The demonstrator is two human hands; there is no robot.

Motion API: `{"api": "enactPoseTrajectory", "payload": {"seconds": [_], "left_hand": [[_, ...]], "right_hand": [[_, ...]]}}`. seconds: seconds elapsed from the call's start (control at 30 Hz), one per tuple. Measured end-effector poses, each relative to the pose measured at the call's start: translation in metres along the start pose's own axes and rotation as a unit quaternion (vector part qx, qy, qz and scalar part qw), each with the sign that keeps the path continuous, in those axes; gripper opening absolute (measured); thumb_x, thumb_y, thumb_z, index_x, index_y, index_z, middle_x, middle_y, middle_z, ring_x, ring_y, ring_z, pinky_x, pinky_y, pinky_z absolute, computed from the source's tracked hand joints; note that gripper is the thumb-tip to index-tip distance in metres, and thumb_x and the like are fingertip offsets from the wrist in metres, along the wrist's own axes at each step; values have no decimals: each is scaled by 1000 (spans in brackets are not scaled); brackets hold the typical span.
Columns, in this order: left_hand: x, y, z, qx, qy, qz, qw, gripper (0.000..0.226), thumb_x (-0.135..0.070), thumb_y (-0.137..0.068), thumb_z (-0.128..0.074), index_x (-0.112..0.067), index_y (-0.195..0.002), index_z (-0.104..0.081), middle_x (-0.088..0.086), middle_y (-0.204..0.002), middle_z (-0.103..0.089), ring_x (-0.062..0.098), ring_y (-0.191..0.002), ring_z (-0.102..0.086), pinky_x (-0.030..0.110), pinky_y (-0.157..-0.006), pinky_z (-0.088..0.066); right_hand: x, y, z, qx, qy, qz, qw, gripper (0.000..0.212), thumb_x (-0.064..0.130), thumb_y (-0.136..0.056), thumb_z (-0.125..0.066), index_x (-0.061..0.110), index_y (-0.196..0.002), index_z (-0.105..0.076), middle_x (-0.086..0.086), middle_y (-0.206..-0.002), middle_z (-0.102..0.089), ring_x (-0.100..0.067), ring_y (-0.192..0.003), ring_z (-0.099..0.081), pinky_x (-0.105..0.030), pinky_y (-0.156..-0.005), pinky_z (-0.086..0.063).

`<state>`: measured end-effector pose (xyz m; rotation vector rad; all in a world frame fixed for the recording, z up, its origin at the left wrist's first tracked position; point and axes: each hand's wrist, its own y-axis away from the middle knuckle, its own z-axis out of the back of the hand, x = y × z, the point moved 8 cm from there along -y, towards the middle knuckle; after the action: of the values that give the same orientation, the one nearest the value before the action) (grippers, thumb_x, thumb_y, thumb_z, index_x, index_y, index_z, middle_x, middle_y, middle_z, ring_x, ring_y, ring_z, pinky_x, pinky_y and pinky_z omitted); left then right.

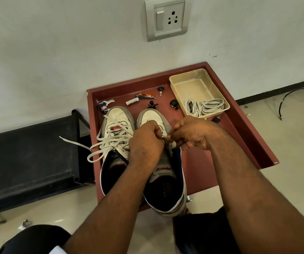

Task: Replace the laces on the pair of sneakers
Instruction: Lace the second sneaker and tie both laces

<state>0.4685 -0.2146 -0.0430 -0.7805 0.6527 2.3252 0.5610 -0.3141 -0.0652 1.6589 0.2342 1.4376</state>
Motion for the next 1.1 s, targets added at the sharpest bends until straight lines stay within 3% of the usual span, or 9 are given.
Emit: {"api": "enactPoseTrajectory", "payload": {"seconds": [0.2, 0.3, 0.5, 0.6, 0.67, 0.83, 0.9, 1.0, 1.1], "left_hand": [[-3, 0, -4, 10, -41, -9, 999, 26, -8, -83, -66, -25, -72, -50, -8, -77, -58, 24, -86, -61, 41, -82, -52], [1, -1, -5, 13, -35, 5, 999, 27, -10, -83, -68, -30, -73, -52, -7, -83, -62, 26, -90, -62, 45, -85, -53], [-2, -2, -6, 4, -76, -21, 997, 27, -7, -87, -54, -34, -85, -57, -5, -93, -65, 27, -93, -60, 41, -86, -48], [-2, -3, -10, 9, -99, -35, 994, 30, -8, -87, -55, -37, -92, -56, -4, -99, -67, 26, -96, -59, 35, -79, -41], [-1, -4, -11, 9, -98, -35, 995, 33, -9, -86, -57, -40, -99, -56, -3, -104, -68, 29, -103, -59, 34, -75, -39], [-4, -2, -3, -8, -98, -58, 993, 38, -7, -86, -57, -34, -112, -60, -4, -108, -69, 24, -102, -61, 38, -93, -39], [-3, -3, -3, -3, -97, -52, 994, 35, -8, -88, -56, -34, -110, -61, -4, -103, -70, 23, -100, -61, 34, -95, -29], [1, -4, -6, 5, -98, -39, 994, 34, -8, -89, -51, -37, -104, -61, -7, -96, -68, 24, -103, -58, 30, -85, -18], [4, -6, -10, 10, -96, -29, 995, 37, -9, -88, -53, -40, -106, -60, -8, -96, -68, 27, -110, -55, 29, -80, -17]], "right_hand": [[3, -3, 0, -13, 125, 61, 990, 9, -4, -89, -62, -1, -96, -67, -7, -70, -67, -7, -50, -62, -17, -42, -46], [9, 0, 9, -61, 251, 103, 960, 8, 7, -86, -70, 14, -82, -71, 2, -72, -69, -9, -64, -63, -23, -58, -49], [-20, 34, 92, -166, 392, 0, 905, 8, 13, -78, -75, 14, -78, -67, -4, -84, -65, -19, -79, -60, -27, -64, -43], [-2, 32, 70, -187, 400, 62, 895, 26, 23, -75, -80, 22, -98, -68, 7, -99, -63, -19, -95, -61, -34, -83, -50], [13, 20, 28, -144, 391, 131, 899, 31, 24, -77, -79, 26, -107, -68, 12, -96, -60, -14, -92, -59, -30, -80, -49], [8, 9, 27, -134, 382, 145, 903, 12, 16, -78, -75, 21, -71, -66, 3, -77, -68, -15, -75, -65, -31, -69, -51], [-14, 18, 75, -169, 396, 57, 901, 12, 11, -76, -74, 7, -77, -63, -7, -80, -69, -23, -78, -66, -38, -73, -54], [-44, 32, 105, -157, 458, -54, 874, 17, 14, -78, -75, 14, -93, -68, -5, -101, -70, -21, -89, -65, -37, -84, -53], [-9, 26, 64, -184, 395, 80, 896, 39, 15, -77, -75, 23, -115, -67, 5, -109, -63, -17, -101, -61, -29, -87, -47]]}}
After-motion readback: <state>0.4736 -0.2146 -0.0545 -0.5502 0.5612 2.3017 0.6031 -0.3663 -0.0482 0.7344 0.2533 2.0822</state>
